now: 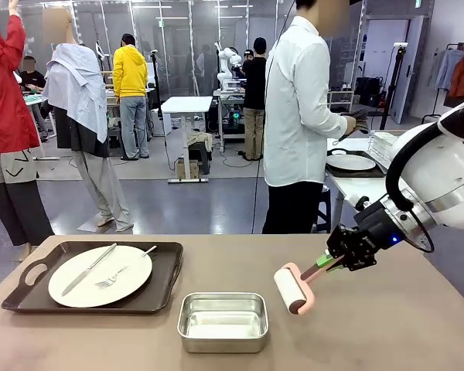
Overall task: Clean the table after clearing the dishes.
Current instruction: When the left (or right) Handle tray is removed, use the left hand (or right hand) to clean the left (or right) side of the table with the Lint Roller.
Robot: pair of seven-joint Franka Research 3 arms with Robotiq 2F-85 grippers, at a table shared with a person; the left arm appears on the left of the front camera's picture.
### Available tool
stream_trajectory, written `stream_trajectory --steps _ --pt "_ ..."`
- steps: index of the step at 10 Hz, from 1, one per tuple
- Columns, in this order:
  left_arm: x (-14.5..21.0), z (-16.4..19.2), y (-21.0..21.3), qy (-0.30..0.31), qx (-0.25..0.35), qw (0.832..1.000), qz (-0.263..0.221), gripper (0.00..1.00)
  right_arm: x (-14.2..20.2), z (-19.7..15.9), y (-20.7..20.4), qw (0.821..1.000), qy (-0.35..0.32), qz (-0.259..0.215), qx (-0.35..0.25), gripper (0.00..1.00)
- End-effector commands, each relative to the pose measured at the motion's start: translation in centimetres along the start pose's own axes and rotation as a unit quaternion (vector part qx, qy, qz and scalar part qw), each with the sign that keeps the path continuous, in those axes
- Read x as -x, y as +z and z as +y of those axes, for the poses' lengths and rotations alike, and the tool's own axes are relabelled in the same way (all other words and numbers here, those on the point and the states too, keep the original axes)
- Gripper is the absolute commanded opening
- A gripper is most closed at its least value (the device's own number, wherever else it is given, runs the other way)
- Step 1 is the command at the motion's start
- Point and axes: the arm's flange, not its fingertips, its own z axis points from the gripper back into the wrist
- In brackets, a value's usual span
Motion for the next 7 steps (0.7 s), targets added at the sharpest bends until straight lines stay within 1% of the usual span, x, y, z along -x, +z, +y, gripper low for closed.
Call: stream_trajectory --steps 1,2,3,5,6,7 --pt "0.0 -0.1 0.4 -0.005 0.007 1.000 0.000 1.00 0.2 -0.1 -0.2 1.000 -0.001 0.001 -0.001 0.22" --pt "0.0 -0.1 0.4 -0.005 0.007 1.000 0.000 1.00 -1.1 -0.6 -1.1 0.999 -0.031 -0.019 -0.040 0.22" --pt "0.0 -0.1 0.4 -0.005 0.007 1.000 0.000 1.00 -1.7 -1.7 -1.9 0.997 -0.056 -0.032 -0.046 0.22" --pt "0.0 -0.1 0.4 -0.005 0.007 1.000 0.000 1.00 -1.7 -3.5 -3.2 0.993 -0.077 -0.054 -0.065 0.22" --pt "0.0 -0.1 0.4 -0.005 0.007 1.000 0.000 1.00 -2.0 -4.0 -4.0 0.994 -0.085 -0.051 -0.052 0.22" --pt "0.0 -0.1 0.4 -0.005 0.007 1.000 0.000 1.00 -2.5 -4.4 -4.4 0.993 -0.091 -0.060 -0.048 0.22"
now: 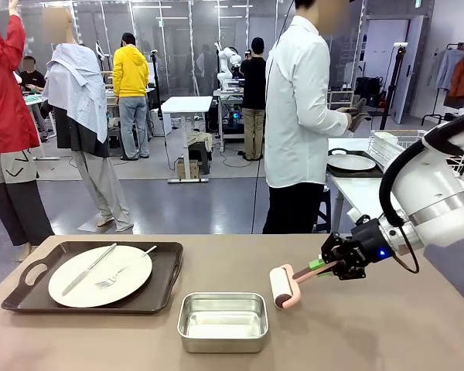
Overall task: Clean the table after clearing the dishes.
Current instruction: When the left (or right) Handle tray is removed, use the left hand (or right hand) to clean the left (or right) side of the table with the Lint Roller.
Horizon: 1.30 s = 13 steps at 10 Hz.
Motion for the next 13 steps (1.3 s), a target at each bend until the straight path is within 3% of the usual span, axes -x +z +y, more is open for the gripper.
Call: stream_trajectory --steps 1,5,8,13 --pt "0.0 -0.1 0.4 -0.005 0.007 1.000 0.000 1.00 -0.9 0.0 -1.0 0.999 0.017 -0.036 0.006 0.22" --pt "0.0 -0.1 0.4 -0.005 0.007 1.000 0.000 1.00 -0.9 -3.2 -1.8 0.998 0.014 -0.040 0.039 0.22" --pt "0.0 -0.1 0.4 -0.005 0.007 1.000 0.000 1.00 -1.9 -5.9 1.2 0.998 -0.005 -0.040 0.057 0.22" --pt "0.0 -0.1 0.4 -0.005 0.007 1.000 0.000 1.00 -2.3 -9.8 6.9 0.983 -0.020 -0.072 0.171 0.22"
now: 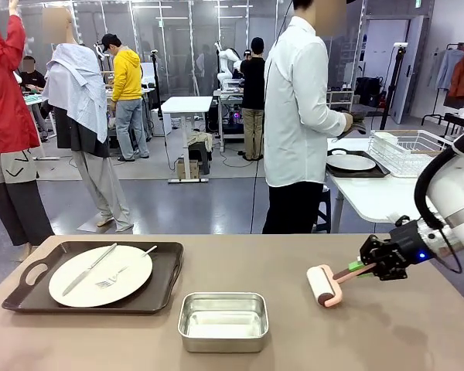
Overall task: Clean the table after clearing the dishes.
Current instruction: When the left (or right) Handle tray is removed, use the left hand (or right hand) to clean the left (or right) side of the table with the Lint Roller.
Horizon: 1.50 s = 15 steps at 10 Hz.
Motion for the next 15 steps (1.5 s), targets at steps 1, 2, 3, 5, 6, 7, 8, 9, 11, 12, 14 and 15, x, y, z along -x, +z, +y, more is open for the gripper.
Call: stream_trajectory --steps 1,2,3,5,6,7,8,9,11,12,14,15 --pt "0.0 -0.1 0.4 -0.005 0.007 1.000 0.000 1.00 -0.2 -4.0 0.3 0.991 -0.020 -0.024 0.128 0.22" --pt "0.0 -0.1 0.4 -0.005 0.007 1.000 0.000 1.00 -0.3 -4.3 1.1 0.989 -0.024 -0.031 0.141 0.22" --pt "0.0 -0.1 0.4 -0.005 0.007 1.000 0.000 1.00 -0.3 -4.7 1.6 0.987 -0.029 -0.036 0.154 0.22" --pt "0.0 -0.1 0.4 -0.005 0.007 1.000 0.000 1.00 -0.2 -5.7 2.5 0.980 -0.034 -0.051 0.190 0.22" --pt "0.0 -0.1 0.4 -0.005 0.007 1.000 0.000 1.00 -0.1 -6.1 3.2 0.974 -0.034 -0.065 0.214 0.22" --pt "0.0 -0.1 0.4 -0.005 0.007 1.000 0.000 1.00 -0.1 -6.3 3.7 0.970 -0.034 -0.069 0.231 0.22" --pt "0.0 -0.1 0.4 -0.005 0.007 1.000 0.000 1.00 0.0 -6.3 4.4 0.965 -0.034 -0.078 0.248 0.22" --pt "0.0 -0.1 0.4 -0.005 0.007 1.000 0.000 1.00 0.0 -6.0 5.1 0.960 -0.030 -0.089 0.266 0.22" --pt "0.0 -0.1 0.4 -0.005 0.007 1.000 0.000 1.00 0.0 -5.6 5.8 0.951 -0.027 -0.099 0.292 0.22" --pt "0.0 -0.1 0.4 -0.005 0.007 1.000 0.000 1.00 0.1 -5.5 6.3 0.948 -0.028 -0.105 0.298 0.22" --pt "0.0 -0.1 0.4 -0.005 0.007 1.000 0.000 1.00 0.5 -4.6 7.8 0.948 -0.024 -0.121 0.295 0.22" --pt "0.0 -0.1 0.4 -0.005 0.007 1.000 0.000 1.00 0.7 -3.9 8.2 0.948 -0.019 -0.127 0.292 0.22"
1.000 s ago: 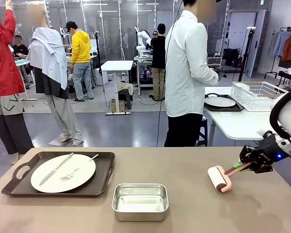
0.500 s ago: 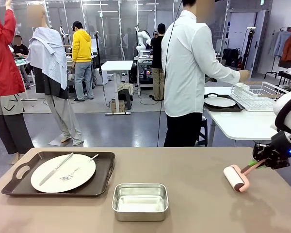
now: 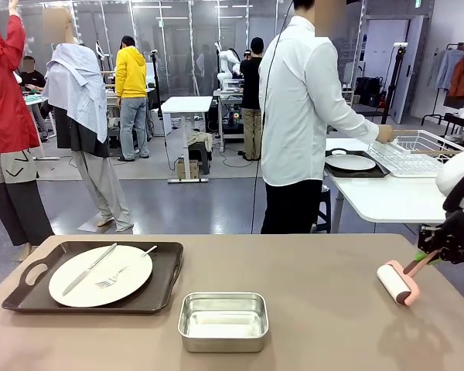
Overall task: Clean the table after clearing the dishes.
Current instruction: When the left (or right) Handle tray is removed, use the left hand (or right hand) to clean the left (or right) side of the table with the Lint Roller.
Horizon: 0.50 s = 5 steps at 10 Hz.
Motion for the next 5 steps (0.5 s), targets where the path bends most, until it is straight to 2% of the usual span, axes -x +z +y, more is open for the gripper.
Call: stream_trajectory --steps 1,5 --pt "0.0 -0.1 0.3 -0.005 0.007 1.000 0.000 1.00 2.1 -1.6 -1.9 0.998 -0.004 0.001 0.062 0.22" --pt "0.0 -0.1 0.3 -0.005 0.007 1.000 0.000 1.00 2.7 1.0 2.9 0.998 0.028 -0.049 0.043 0.22"
